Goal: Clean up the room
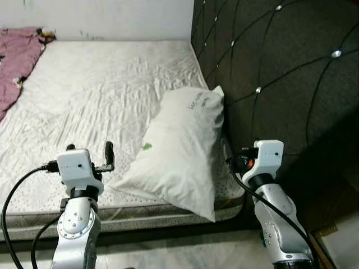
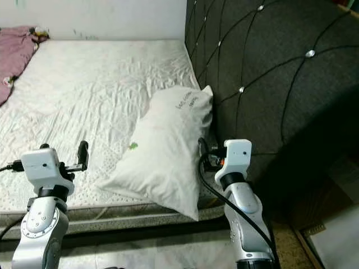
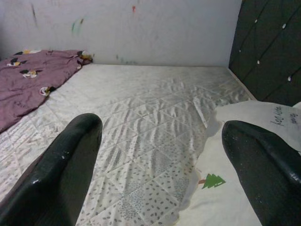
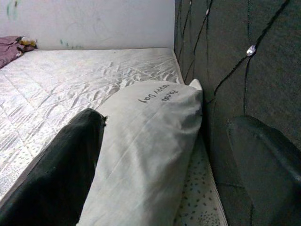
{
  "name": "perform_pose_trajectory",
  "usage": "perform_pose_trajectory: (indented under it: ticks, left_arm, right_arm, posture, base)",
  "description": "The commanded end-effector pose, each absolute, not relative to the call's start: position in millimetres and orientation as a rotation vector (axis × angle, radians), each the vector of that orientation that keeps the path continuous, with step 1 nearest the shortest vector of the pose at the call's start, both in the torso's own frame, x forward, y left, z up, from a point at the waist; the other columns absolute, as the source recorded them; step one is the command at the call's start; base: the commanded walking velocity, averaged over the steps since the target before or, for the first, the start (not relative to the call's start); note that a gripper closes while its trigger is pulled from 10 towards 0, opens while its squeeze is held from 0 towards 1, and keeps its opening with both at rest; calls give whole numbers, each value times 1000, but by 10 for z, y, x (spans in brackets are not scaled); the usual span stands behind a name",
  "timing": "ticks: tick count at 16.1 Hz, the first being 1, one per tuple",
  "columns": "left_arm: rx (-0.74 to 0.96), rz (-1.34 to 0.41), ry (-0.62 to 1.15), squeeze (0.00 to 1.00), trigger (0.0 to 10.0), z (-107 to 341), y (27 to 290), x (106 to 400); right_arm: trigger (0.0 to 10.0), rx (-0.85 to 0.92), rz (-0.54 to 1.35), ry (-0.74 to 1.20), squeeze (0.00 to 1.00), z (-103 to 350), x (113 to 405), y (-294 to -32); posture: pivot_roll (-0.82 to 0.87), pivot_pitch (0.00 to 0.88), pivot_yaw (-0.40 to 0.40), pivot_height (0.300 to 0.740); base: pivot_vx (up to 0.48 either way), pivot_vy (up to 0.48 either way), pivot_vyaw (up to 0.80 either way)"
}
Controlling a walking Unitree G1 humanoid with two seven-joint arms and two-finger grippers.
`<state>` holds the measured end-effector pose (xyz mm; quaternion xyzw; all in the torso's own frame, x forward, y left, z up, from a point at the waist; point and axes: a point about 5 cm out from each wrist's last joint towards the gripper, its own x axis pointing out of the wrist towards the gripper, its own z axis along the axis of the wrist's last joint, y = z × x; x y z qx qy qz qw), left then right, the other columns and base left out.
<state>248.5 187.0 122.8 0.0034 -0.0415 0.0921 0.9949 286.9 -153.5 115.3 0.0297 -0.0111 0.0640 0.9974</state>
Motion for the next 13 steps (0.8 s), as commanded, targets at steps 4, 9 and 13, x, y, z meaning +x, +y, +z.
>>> perform_pose_trajectory:
  ticks: [4, 9, 13]
  left_arm:
    - [5, 176, -86, 0, 10000, 1251, 1866, 2478]
    - [9, 174, -79, 0, 10000, 1241, 1853, 2486]
    - [17, 184, -85, 0, 10000, 1237, 1830, 2487]
  right_arm:
    - [10000, 65, 123, -31, 0, 1190, 2871, -1545]
    - [10000, 66, 120, -35, 0, 1198, 2882, -1547]
    - [10000, 59, 114, -34, 0, 1192, 2873, -1573]
  posture:
    - [-15, 134, -30, 740]
    - [-16, 133, -28, 740]
    - [-17, 135, -29, 740]
  base:
    - [338, 0, 0]
    - [205, 0, 0]
    - [0, 0, 0]
